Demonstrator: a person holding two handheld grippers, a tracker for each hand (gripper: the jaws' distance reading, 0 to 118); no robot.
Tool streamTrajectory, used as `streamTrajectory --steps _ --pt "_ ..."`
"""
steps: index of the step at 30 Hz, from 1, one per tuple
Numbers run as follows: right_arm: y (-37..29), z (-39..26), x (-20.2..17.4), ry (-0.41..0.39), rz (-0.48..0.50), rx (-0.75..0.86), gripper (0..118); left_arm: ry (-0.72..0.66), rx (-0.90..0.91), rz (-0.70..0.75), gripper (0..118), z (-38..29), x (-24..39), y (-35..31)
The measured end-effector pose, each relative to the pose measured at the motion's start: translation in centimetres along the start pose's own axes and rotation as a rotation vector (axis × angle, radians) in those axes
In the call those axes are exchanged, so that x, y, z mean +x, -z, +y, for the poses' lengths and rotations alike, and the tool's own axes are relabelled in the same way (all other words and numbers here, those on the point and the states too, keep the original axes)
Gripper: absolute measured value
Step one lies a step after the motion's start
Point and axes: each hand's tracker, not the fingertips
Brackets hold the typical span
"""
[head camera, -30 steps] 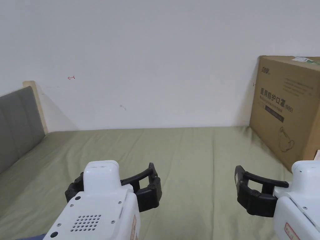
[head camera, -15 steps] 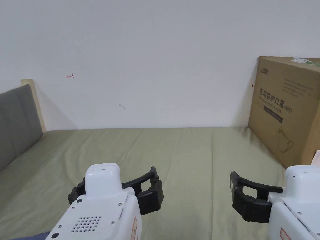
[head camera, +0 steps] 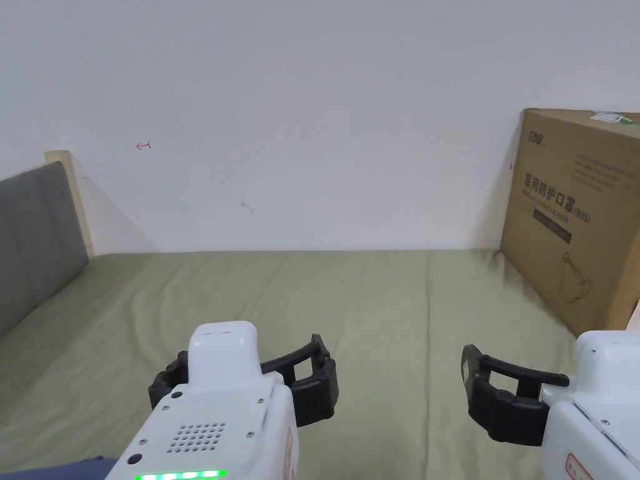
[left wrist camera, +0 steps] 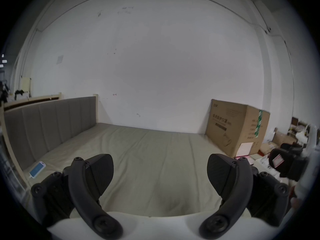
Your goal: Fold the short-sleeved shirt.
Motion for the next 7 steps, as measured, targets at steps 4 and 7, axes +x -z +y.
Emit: streamTrajectory --steps 4,7 --pt "0.09 -0.14 0.09 0.006 -0.002 -0.004 118 -0.022 -0.002 -0.048 111 -0.32 -0.02 -0.07" --pt "0.25 -0.28 0.2 0.008 -0.004 -0.004 118 -0.022 -0.011 -0.056 111 -0.46 0.21 0.13"
